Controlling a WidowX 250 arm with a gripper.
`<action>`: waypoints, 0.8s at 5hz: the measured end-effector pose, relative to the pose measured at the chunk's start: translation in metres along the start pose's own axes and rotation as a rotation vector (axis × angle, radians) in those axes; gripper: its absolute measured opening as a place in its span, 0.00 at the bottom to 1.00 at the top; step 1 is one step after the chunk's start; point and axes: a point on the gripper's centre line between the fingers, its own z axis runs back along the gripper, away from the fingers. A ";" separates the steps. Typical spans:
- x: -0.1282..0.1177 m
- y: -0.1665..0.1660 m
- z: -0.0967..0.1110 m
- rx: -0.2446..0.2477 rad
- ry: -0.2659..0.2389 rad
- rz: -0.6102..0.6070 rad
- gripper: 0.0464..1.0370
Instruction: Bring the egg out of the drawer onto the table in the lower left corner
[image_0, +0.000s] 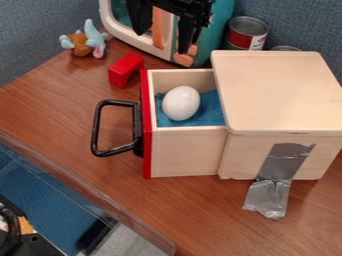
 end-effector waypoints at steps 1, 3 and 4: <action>-0.003 -0.001 -0.007 0.000 0.026 -0.002 0.96; -0.008 -0.005 -0.031 -0.003 0.063 -0.033 0.96; -0.012 -0.007 -0.038 -0.002 0.067 -0.045 0.96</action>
